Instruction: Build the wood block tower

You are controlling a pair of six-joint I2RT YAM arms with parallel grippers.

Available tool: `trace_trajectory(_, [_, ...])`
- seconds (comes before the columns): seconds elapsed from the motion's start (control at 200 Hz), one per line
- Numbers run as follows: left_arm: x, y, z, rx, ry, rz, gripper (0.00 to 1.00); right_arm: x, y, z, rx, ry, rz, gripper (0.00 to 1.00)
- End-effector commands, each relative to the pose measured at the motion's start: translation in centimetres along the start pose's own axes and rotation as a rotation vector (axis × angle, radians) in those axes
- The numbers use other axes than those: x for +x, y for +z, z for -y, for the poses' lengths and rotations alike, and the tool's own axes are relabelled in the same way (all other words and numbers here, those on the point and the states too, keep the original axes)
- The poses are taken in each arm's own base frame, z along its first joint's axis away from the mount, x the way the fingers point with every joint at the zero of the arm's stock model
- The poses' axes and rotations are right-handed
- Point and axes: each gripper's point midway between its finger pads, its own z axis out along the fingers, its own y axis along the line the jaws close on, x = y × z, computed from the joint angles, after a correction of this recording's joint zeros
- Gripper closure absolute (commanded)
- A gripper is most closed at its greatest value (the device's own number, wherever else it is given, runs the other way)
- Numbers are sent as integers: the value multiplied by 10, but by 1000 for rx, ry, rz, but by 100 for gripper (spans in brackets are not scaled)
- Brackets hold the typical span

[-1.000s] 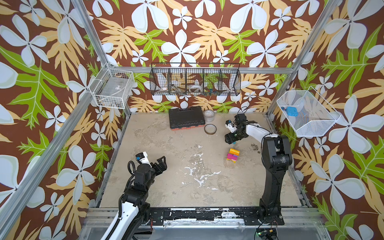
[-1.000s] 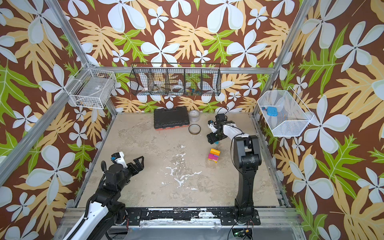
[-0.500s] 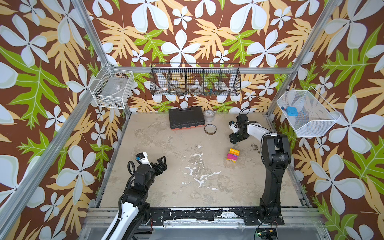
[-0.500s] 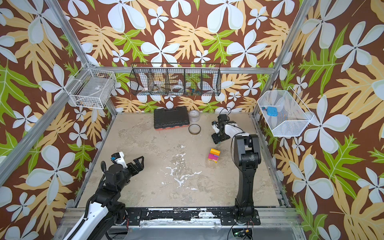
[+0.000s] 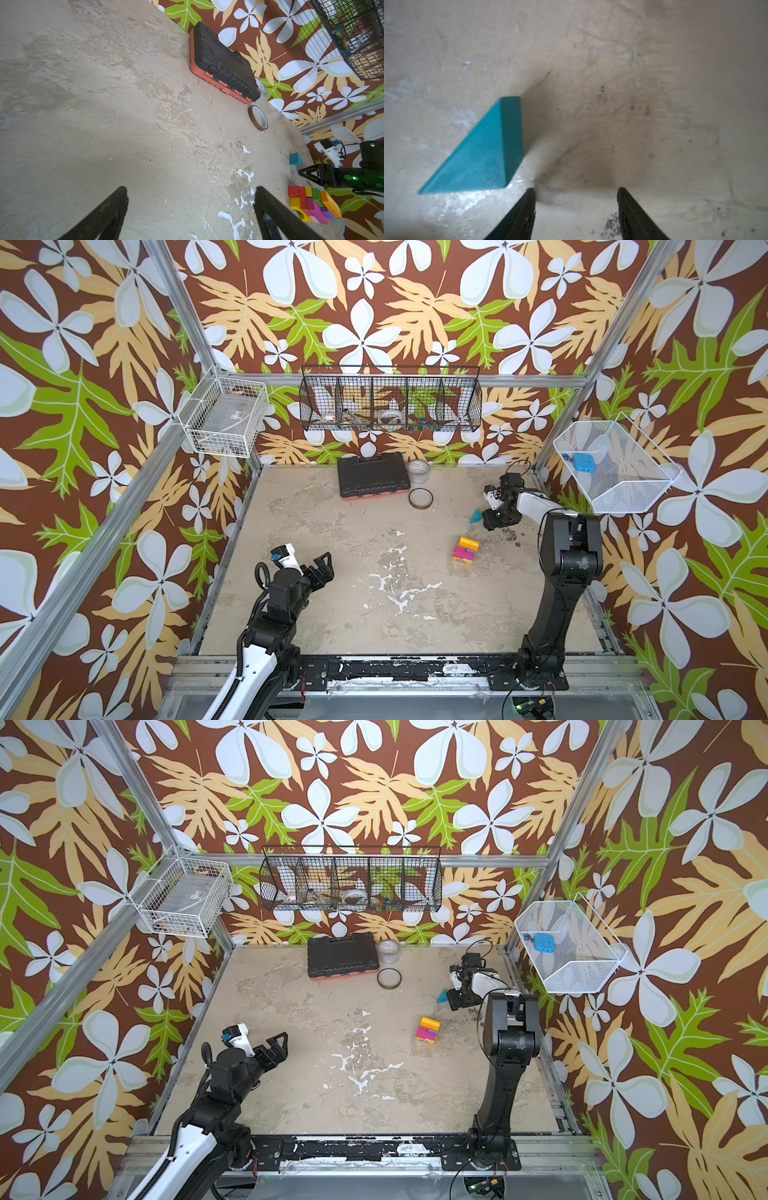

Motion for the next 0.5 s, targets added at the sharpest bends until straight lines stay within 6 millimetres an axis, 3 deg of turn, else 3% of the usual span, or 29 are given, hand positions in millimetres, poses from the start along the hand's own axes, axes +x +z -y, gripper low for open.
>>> trace_trajectory(0.0, [-3, 0, 0, 0, -4, 14, 4, -12, -5, -15, -89, -13, 62, 34])
trace_trajectory(0.125, [-3, 1, 0, -5, -2, 13, 4, -17, -4, -32, -180, -18, 101, 30])
trace_trajectory(0.281, [-3, 1, -1, -9, -5, 13, 4, -13, -1, -29, -159, -23, 88, 27])
trace_trajectory(0.496, [-3, 1, -1, -10, -5, 16, 5, -30, -5, -41, -213, 5, 138, 26])
